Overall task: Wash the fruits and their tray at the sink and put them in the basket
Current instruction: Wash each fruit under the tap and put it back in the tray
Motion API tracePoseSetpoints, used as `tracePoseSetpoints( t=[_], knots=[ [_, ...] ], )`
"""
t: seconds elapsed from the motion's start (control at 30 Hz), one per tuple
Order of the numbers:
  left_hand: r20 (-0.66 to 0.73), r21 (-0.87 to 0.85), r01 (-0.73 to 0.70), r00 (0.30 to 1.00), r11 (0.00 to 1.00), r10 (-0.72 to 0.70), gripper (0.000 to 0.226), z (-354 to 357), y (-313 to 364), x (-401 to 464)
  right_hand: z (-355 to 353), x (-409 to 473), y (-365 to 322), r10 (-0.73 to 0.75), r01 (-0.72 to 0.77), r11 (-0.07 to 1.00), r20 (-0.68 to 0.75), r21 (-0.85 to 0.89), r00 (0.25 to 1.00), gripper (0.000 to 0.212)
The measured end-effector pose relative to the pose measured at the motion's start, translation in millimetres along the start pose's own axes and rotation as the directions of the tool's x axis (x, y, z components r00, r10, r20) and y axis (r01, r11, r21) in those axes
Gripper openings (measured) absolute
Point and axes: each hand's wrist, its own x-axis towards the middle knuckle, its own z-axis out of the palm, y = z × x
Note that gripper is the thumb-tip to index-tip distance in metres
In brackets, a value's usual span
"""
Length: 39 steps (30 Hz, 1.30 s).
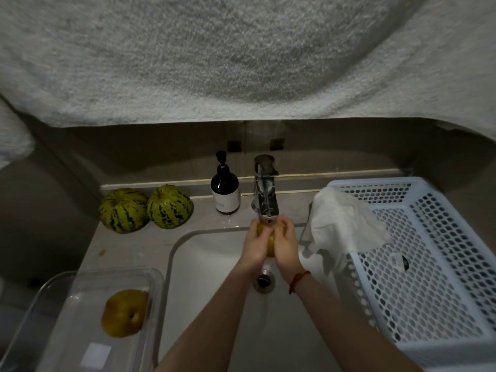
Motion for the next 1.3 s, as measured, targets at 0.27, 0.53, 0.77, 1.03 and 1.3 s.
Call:
tracePoseSetpoints(
  t=[0.27, 0.53, 0.77, 1.03, 1.3],
  knots=[
    [-0.052, 0.199, -0.132, 0.988, 0.971, 0.145, 0.021, -13.5, -9.0, -3.8, 3.7, 7.6, -21.9, 0.573, -0.618, 0.758, 0.239, 0.209, 0.784, 0.028],
    [0.074, -0.466, 0.384, 0.915, 0.797, -0.398, 0.051, -18.5, 22.7, -7.9, 13.8, -7.3, 17.2, -0.183, 0.213, 0.964, 0.181, -0.160, 0.966, 0.039],
    [0.012, -0.123, 0.174, 0.985, 0.977, -0.174, 0.027, -12.2, 23.3, -8.6, 2.3, -5.9, 4.5, -0.148, 0.150, 0.989, 0.085, -0.015, 0.985, 0.013],
    [0.025, 0.371, -0.262, 0.962, 0.891, 0.273, 0.022, -9.4, 4.4, -7.6, 0.6, 3.4, -8.2, 0.479, -0.490, 0.870, 0.147, 0.051, 0.865, 0.044],
    [-0.040, -0.341, 0.267, 0.954, 0.901, -0.298, 0.033, -12.3, 26.8, -4.0, 4.7, -2.0, 7.6, -0.112, 0.129, 0.985, 0.145, -0.113, 0.983, 0.017]
  ],
)
